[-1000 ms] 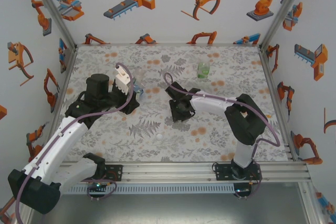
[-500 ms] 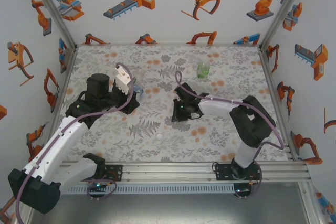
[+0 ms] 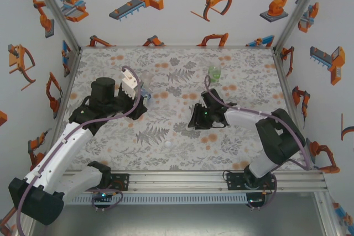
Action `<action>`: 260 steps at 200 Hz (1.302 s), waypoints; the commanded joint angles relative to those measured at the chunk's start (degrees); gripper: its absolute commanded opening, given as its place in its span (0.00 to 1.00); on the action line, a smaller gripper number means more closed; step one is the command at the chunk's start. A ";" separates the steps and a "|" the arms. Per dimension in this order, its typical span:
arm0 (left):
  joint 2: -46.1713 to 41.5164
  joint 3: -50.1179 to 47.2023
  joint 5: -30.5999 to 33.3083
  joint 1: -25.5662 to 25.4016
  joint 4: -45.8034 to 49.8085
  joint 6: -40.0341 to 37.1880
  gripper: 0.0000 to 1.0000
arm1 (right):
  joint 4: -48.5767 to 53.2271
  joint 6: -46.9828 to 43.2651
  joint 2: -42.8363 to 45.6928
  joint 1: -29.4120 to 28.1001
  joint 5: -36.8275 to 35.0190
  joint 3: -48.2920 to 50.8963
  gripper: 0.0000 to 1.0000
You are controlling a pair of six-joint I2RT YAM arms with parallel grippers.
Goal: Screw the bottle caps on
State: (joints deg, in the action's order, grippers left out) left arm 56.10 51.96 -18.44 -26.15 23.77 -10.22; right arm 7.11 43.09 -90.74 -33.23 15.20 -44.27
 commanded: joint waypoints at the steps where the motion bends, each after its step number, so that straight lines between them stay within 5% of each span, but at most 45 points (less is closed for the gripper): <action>1: -0.44 0.33 -0.60 0.29 -1.27 -0.24 0.02 | 10.82 -3.40 1.66 0.20 -7.76 -1.25 0.44; 101: -0.99 0.24 -0.38 0.40 -0.87 -0.15 0.02 | 22.67 -5.48 -4.65 -10.59 -21.45 -19.39 0.54; 260: -1.30 0.32 -0.20 0.37 -0.39 -0.11 0.02 | 23.91 -5.30 -13.85 -14.73 -21.61 -23.75 0.52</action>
State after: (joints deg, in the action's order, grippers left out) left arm 55.68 51.96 -18.41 -26.15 23.81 -10.22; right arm 29.58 37.89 -104.16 -47.46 -5.85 -66.39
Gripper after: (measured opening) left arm 0.568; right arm 0.528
